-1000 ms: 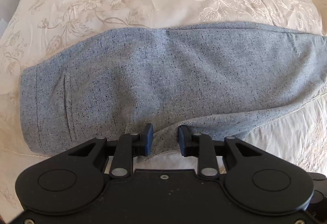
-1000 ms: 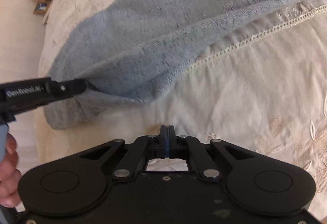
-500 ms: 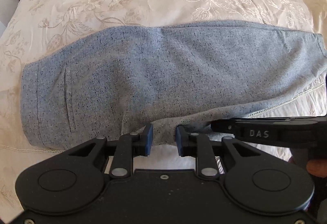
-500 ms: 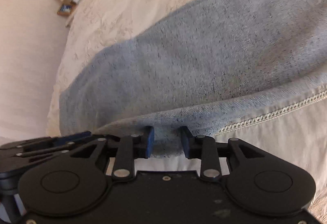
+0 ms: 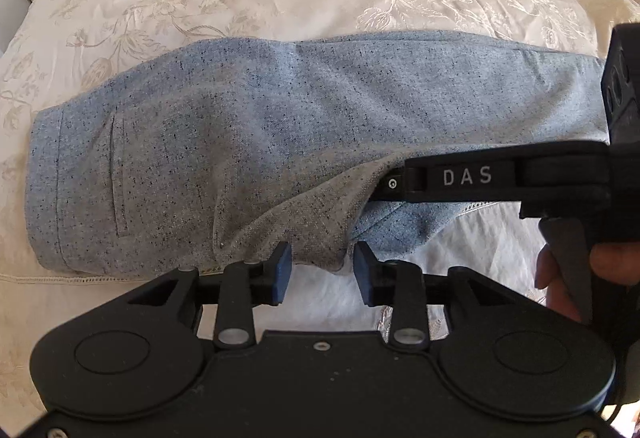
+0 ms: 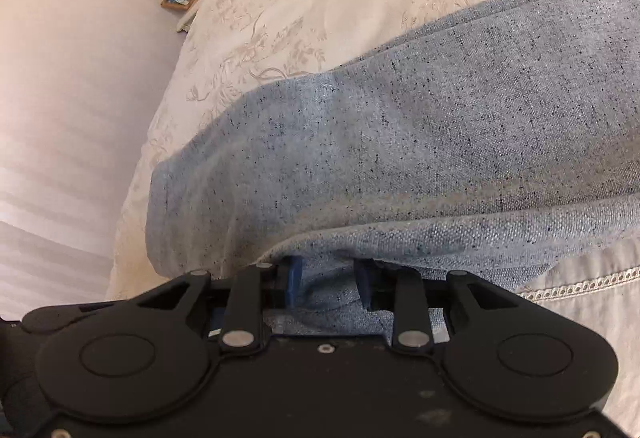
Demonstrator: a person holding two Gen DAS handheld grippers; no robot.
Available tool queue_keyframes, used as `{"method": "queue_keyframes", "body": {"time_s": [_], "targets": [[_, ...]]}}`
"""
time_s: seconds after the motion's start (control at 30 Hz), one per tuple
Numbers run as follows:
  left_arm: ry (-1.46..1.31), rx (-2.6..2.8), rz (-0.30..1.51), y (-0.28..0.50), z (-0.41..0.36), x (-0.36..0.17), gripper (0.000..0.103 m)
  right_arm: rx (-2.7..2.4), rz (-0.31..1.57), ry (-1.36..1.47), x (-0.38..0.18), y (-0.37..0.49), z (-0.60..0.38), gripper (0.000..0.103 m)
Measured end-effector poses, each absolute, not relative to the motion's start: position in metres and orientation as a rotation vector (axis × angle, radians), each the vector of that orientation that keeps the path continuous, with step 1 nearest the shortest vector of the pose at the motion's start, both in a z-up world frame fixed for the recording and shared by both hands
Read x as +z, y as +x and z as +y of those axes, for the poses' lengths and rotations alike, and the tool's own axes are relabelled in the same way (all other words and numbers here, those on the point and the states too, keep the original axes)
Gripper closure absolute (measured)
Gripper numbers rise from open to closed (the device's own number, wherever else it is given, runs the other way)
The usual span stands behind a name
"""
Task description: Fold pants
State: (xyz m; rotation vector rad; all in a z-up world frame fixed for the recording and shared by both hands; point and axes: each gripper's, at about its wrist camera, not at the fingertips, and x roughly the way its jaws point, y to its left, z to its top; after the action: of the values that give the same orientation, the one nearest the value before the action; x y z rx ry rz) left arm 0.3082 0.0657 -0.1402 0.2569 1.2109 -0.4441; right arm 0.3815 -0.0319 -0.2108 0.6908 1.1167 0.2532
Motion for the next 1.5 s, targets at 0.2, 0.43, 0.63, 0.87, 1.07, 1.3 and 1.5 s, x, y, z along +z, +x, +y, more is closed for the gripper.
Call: {"method": "queue_keyframes", "body": {"time_s": [0.2,0.43,0.63,0.87,1.07,1.3,1.5], "targets": [[0.302,-0.404,1.154,0.299,0.050,-0.150,0.056,0.276,1.134,0.695,-0.205,0.375,-0.038,0.071],[0.324,-0.157,1.168,0.313,0.046,-0.167,0.071,0.270,1.161,0.625,-0.213,0.390,-0.025,0.071],[0.257,-0.159,1.195,0.305,0.064,-0.154,0.073,0.145,1.144,0.323,-0.216,0.377,-0.019,0.076],[0.269,-0.180,1.232,0.292,0.060,-0.160,0.074,-0.241,1.084,0.272,-0.224,0.359,-0.121,0.077],[0.280,-0.167,1.241,0.289,0.058,-0.167,0.074,-0.487,1.057,0.363,-0.226,0.339,-0.226,0.075],[0.320,-0.084,1.237,0.282,0.045,-0.170,0.072,-0.547,1.049,0.390,-0.237,0.309,-0.319,0.080],[0.370,0.012,1.261,0.275,0.035,-0.175,0.066,-0.608,1.072,0.403,-0.238,0.286,-0.408,0.080]]}}
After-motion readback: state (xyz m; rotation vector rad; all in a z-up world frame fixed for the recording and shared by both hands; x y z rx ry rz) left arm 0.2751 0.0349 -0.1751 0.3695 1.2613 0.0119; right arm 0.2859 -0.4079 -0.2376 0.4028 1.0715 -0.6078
